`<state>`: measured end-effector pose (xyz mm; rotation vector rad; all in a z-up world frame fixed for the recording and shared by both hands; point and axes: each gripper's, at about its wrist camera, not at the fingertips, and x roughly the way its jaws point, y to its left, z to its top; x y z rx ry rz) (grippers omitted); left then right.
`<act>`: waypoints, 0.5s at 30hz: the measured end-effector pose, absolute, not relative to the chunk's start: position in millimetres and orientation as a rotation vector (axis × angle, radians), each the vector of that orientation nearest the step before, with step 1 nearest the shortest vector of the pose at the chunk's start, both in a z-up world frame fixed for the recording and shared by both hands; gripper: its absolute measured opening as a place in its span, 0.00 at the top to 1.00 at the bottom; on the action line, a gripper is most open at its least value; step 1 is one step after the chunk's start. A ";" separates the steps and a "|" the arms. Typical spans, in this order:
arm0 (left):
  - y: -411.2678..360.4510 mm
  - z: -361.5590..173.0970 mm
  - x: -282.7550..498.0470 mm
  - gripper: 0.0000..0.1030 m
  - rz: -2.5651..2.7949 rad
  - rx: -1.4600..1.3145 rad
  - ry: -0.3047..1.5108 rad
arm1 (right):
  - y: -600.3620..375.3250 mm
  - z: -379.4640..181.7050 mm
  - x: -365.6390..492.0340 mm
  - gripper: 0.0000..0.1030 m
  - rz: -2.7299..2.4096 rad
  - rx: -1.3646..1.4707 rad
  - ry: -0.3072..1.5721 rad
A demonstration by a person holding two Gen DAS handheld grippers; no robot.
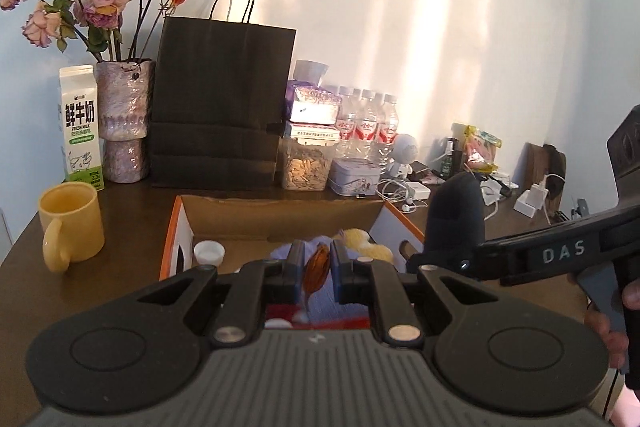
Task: Organize objects
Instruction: 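Carry the orange flower and blue pouch over the box with both grippers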
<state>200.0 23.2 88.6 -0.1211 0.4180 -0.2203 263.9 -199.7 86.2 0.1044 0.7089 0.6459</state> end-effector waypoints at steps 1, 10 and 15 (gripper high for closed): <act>22.6 90.8 206.3 0.87 -0.218 -0.119 0.423 | -197.1 87.1 271.3 0.38 0.641 0.108 0.723; 20.4 98.3 254.1 0.87 -0.186 -0.117 0.461 | -178.3 90.9 341.4 0.38 0.567 0.144 0.800; 20.2 87.0 282.8 0.87 -0.164 -0.120 0.519 | -170.4 79.0 368.4 0.38 0.522 0.134 0.826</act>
